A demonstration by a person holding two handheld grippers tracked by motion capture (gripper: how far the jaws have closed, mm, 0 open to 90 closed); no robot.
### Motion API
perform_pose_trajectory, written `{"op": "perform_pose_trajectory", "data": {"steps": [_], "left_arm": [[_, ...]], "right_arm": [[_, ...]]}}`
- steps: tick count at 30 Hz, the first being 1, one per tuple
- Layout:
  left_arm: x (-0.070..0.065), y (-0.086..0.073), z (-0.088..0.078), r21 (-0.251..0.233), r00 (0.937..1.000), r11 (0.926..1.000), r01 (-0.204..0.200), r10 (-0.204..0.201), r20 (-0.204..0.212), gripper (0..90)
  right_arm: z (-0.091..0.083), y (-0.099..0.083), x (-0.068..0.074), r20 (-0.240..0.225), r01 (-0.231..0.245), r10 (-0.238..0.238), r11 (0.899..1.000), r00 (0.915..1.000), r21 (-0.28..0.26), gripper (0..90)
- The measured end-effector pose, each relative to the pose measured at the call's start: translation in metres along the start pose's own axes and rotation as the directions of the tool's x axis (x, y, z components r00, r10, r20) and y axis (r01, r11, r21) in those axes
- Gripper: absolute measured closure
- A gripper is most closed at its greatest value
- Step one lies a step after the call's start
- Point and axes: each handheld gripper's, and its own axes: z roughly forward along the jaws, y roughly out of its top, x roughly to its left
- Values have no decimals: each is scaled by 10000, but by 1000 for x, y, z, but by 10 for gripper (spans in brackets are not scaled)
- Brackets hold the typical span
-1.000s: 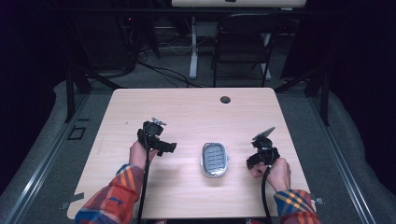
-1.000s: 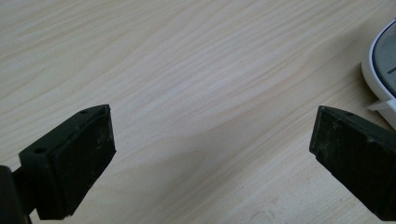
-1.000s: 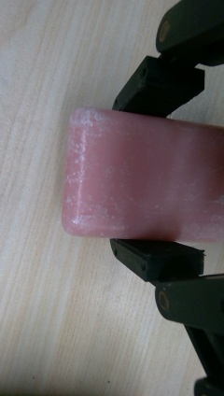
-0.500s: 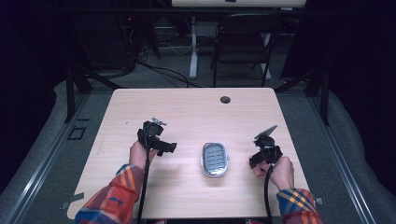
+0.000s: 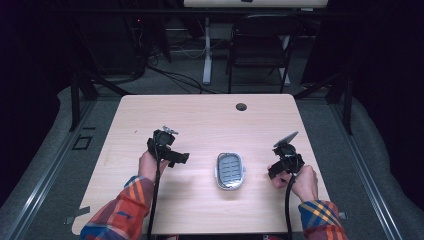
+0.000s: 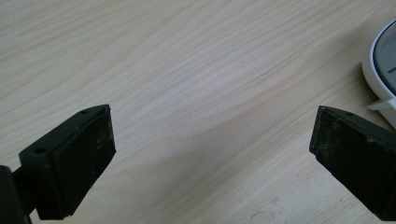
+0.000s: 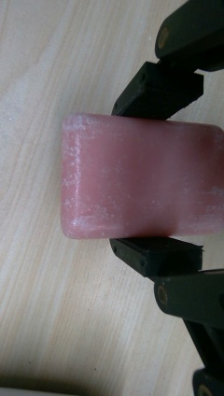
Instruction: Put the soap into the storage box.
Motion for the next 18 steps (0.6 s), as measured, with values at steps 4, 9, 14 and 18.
{"op": "perform_pose_trajectory", "data": {"steps": [4, 9, 14, 18], "left_arm": [[0, 0, 0, 6, 10000, 10000, 19, -19, -14, 0], [0, 0, 0, 18, 10000, 10000, -3, 3, -10, 0], [0, 0, 0, 5, 10000, 10000, 12, -12, -19, 0], [0, 0, 0, 20, 10000, 10000, -4, 4, 1, 0]], "right_arm": [[-2, 1, 1, 90, 135, -136, 9999, 9999, 90, 372], [-4, 3, 3, 53, 274, -275, 9995, 9996, 168, 372], [-7, 6, 3, 71, 314, -316, 9993, 9995, 187, 372], [-11, 8, 4, 122, 442, -446, 9987, 9989, 262, 372]]}}
